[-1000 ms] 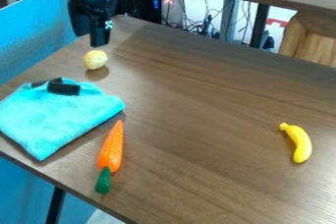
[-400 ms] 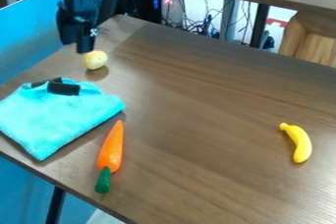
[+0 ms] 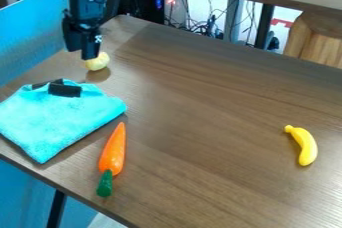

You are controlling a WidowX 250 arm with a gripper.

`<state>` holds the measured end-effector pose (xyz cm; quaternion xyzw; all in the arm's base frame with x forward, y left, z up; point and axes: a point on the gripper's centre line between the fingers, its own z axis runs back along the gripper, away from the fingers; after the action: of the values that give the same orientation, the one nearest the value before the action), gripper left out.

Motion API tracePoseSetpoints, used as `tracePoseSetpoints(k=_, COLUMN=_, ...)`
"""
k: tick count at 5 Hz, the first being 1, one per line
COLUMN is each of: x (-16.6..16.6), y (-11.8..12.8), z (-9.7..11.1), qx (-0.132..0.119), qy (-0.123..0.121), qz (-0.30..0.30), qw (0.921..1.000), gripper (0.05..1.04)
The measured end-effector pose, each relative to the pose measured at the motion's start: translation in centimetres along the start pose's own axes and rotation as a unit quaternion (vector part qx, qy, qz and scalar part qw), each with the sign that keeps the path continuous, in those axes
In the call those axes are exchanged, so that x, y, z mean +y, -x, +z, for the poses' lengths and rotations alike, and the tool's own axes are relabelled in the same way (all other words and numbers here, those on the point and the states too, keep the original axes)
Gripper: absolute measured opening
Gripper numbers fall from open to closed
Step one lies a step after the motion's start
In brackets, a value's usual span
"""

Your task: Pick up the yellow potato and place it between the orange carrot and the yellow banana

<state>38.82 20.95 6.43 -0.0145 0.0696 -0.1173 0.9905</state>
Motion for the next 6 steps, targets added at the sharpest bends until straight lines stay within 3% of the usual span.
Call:
tracePoseSetpoints(k=1, x=0.7, y=-0.8, z=-0.6, qx=0.006, qy=0.005, qz=0.003, qw=1.0000, gripper=0.988)
tracePoseSetpoints(k=3, x=1.7, y=-1.9, z=-3.0, qx=0.041, qy=0.015, qz=0.014, qw=0.9989, gripper=0.988)
tracePoseSetpoints(k=4, x=1.6, y=-2.3, z=-3.0, qx=0.047, qy=0.012, qz=0.022, qw=0.9986, gripper=0.953)
tracePoseSetpoints(k=5, x=1.3, y=-2.5, z=-3.4, qx=0.041, qy=0.008, qz=0.035, qw=0.9985, gripper=0.693)
tracePoseSetpoints(k=6, x=0.3, y=-2.0, z=-3.2, qx=0.032, qy=0.015, qz=0.047, qw=0.9982, gripper=0.653)
